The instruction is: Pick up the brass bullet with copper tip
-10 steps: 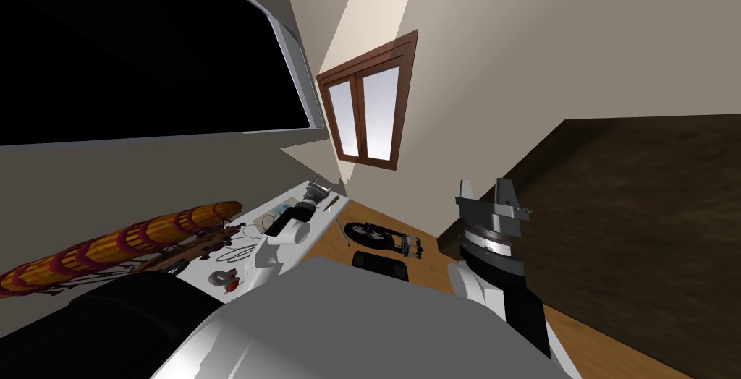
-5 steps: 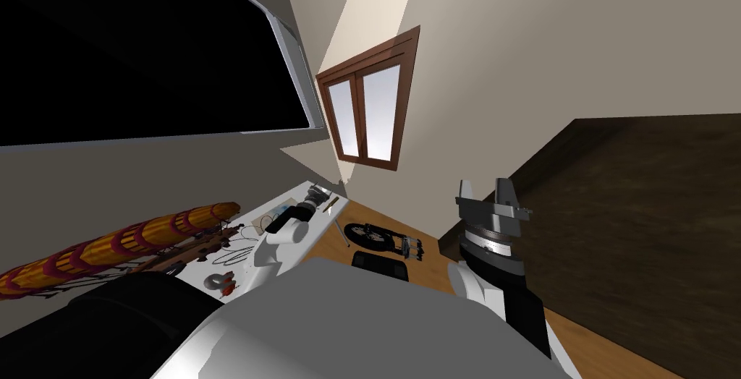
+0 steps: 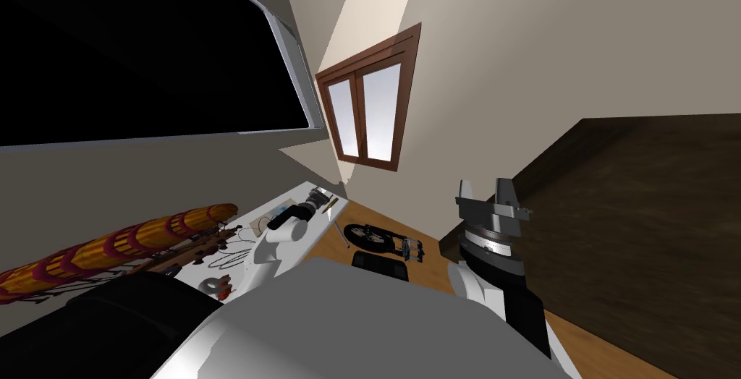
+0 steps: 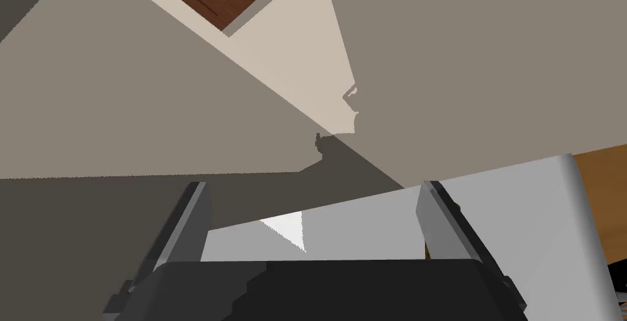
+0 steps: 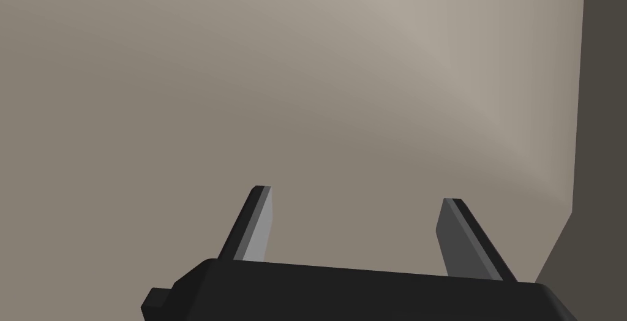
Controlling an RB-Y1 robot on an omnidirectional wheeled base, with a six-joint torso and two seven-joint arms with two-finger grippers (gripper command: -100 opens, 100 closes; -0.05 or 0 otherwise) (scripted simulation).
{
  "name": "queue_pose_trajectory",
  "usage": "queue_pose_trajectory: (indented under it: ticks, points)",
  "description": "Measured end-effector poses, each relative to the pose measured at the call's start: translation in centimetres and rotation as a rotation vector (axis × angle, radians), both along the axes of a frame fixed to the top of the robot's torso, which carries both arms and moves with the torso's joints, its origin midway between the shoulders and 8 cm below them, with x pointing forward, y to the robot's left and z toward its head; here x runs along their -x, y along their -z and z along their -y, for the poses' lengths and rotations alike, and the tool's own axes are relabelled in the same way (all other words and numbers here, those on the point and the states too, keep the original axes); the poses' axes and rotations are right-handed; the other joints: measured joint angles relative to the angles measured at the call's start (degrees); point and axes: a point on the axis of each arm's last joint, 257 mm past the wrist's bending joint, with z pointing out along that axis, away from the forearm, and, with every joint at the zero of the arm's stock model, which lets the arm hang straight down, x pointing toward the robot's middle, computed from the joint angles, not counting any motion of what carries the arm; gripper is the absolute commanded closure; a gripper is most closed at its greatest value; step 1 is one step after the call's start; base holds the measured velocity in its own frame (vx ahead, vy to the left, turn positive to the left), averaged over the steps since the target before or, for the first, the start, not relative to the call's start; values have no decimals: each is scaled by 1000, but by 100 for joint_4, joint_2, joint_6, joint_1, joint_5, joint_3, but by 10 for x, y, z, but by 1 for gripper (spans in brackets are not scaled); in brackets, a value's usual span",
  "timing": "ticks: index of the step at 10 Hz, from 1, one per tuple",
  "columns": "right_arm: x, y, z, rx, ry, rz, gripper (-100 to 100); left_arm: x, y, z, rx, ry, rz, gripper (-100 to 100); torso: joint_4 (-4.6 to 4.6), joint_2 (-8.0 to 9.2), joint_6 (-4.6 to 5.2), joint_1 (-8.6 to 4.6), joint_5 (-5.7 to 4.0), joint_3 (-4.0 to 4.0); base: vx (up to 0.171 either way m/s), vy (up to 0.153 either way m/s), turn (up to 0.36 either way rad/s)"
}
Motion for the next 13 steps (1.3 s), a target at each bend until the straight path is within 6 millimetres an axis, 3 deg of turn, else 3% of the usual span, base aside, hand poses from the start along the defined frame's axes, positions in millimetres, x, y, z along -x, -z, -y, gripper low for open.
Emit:
queue_pose_trajectory:
  ticks: [13]
  points:
    - [0,0,0,0,0,0,0,23,80,0,270,-11,-320,-100,1,3,0,6,1,2,19,14,-11]
